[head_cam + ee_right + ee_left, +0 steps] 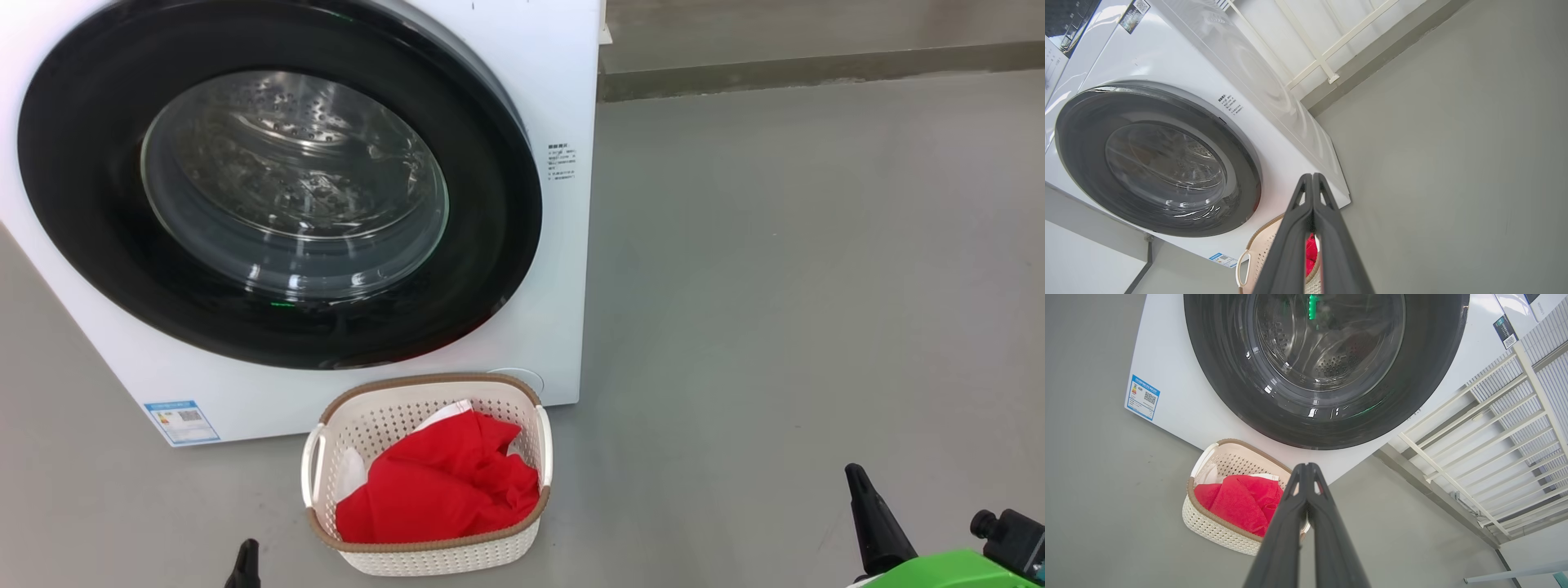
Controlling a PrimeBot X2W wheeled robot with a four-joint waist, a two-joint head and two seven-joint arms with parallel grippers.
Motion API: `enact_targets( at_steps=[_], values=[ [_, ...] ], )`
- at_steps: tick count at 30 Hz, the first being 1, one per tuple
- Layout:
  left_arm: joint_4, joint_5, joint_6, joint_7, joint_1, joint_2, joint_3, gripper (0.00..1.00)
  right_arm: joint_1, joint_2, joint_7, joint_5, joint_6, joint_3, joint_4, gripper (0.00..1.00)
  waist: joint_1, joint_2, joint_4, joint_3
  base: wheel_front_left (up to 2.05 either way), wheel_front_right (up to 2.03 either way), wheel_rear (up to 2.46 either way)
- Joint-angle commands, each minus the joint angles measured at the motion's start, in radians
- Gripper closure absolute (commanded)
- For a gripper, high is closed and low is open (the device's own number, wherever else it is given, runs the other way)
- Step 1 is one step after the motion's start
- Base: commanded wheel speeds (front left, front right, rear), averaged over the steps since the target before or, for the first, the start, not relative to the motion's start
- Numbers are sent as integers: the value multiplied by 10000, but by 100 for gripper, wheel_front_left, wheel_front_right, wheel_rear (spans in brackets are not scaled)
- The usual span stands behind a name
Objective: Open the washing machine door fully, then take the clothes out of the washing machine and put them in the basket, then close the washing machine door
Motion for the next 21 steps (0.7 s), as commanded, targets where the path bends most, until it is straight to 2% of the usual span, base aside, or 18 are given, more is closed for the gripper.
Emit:
enact_targets(
  at_steps=[1,21],
  values=[
    [-230,-314,-31,94,-497,154,115,100,-560,-68,76,357,-5,-24,-303,100,-1,-1,2,16,0,0,0],
    [-212,-2410,-41,641,-910,199,147,100,-887,-57,637,2280,-6,-167,-367,100,-1,-1,20,184,0,0,0]
  ],
)
